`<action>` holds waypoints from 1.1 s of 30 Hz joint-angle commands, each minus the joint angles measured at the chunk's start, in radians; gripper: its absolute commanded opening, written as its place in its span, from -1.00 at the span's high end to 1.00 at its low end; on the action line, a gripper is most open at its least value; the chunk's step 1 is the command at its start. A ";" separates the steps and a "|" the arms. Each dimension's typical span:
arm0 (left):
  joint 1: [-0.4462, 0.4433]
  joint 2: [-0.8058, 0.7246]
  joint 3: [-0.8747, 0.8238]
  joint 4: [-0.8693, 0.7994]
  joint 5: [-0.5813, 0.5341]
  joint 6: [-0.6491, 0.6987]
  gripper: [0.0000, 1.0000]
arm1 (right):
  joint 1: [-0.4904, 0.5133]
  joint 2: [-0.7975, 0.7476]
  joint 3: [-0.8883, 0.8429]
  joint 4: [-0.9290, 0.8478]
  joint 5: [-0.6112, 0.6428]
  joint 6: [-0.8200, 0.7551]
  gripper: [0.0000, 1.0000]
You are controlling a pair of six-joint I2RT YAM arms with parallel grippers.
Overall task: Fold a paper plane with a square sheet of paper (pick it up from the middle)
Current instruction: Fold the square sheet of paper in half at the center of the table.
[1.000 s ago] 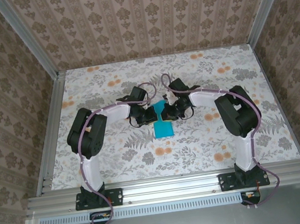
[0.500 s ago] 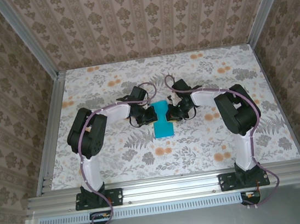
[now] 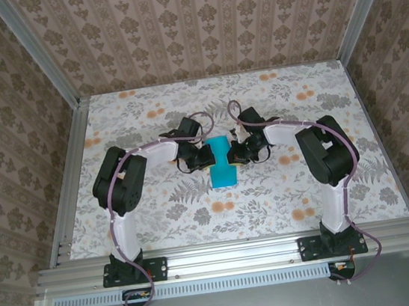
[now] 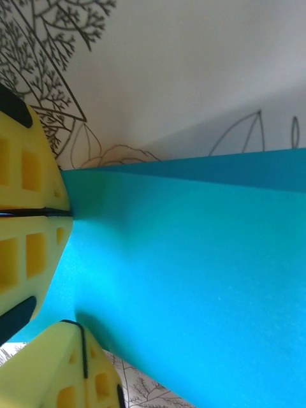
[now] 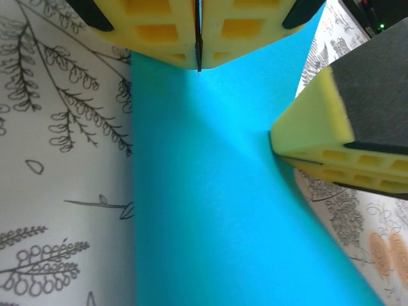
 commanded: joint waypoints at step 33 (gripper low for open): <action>-0.010 0.091 -0.087 -0.074 -0.147 0.002 0.81 | 0.040 -0.143 -0.258 0.030 -0.073 0.041 0.82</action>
